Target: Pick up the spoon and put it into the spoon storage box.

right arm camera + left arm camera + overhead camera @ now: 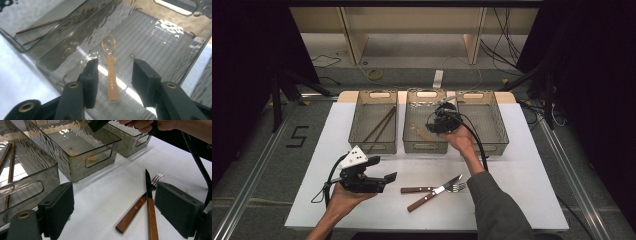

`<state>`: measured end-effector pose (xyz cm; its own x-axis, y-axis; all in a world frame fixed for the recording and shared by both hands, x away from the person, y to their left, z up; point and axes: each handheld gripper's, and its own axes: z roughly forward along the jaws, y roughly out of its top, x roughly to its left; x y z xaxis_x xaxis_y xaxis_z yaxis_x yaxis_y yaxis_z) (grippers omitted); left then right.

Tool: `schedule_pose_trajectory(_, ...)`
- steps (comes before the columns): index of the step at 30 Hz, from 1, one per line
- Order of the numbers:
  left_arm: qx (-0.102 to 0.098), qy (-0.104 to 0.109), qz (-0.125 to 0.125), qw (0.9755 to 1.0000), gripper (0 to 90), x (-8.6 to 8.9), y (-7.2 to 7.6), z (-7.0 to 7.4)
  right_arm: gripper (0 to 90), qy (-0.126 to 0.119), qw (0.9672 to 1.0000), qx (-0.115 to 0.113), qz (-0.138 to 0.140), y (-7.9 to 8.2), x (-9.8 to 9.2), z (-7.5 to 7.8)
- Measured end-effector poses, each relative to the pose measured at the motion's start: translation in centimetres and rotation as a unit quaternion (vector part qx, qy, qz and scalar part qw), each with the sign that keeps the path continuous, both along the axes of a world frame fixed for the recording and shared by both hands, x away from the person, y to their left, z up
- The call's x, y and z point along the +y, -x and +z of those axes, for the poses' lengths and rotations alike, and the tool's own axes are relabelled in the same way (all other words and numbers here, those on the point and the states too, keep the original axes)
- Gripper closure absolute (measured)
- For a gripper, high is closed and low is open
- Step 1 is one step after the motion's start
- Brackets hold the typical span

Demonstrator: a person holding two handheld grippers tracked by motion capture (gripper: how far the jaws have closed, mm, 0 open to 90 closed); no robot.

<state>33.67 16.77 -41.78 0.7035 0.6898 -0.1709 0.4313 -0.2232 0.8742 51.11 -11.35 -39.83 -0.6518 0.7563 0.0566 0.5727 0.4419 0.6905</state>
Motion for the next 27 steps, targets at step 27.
schedule_pose_trajectory(27,0.021,-0.013,-0.01,0.9996,15.5,-0.4,-0.1,-0.2,36.7,-0.057,0.9955,-0.053,0.055,8.9,-5.1,2.3)
